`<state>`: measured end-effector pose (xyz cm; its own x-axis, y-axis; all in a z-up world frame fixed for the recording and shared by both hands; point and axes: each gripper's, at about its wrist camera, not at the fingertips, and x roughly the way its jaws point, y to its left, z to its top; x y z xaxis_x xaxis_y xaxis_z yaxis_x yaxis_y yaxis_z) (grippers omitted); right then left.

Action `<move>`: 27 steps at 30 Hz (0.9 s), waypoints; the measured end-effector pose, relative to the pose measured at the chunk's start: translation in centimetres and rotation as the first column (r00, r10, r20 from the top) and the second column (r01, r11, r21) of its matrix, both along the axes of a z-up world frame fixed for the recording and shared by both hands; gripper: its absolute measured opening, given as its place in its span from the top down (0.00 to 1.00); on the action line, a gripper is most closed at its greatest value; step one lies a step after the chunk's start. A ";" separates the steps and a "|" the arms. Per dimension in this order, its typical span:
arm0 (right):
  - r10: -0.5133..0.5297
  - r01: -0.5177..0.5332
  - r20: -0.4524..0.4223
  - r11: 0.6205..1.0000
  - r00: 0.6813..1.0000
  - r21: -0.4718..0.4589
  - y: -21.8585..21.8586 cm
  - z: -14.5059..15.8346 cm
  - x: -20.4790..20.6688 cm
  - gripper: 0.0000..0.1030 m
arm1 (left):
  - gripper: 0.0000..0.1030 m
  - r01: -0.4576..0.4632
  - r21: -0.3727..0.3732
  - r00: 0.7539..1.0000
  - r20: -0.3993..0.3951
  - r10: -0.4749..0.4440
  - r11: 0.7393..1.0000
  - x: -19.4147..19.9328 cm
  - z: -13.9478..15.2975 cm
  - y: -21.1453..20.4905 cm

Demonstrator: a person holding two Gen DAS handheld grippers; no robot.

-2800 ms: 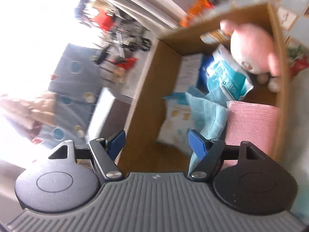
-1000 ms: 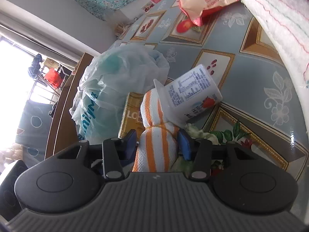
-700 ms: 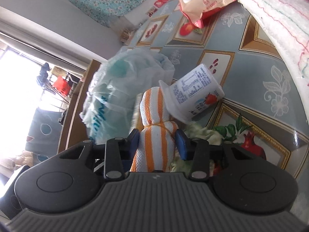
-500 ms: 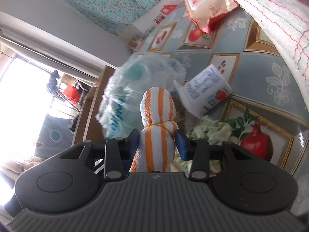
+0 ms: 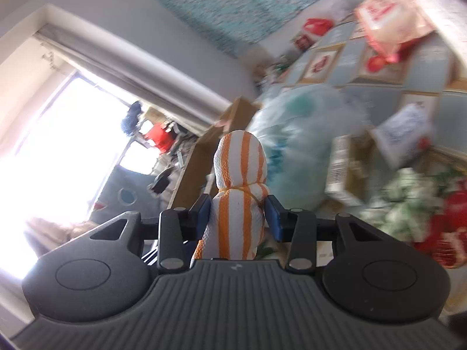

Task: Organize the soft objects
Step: 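Lift the striped towel with the right gripper and carry into the box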

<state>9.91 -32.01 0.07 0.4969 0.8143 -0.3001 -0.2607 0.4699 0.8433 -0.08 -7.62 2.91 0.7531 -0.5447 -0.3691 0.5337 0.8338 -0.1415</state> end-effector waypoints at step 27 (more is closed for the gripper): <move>0.444 -0.491 -0.300 0.865 0.844 -0.100 40.2 0.5 14.2 0.62 | 0.58 -0.646 0.086 0.718 -0.269 0.642 0.759 5.5 1.7 28.2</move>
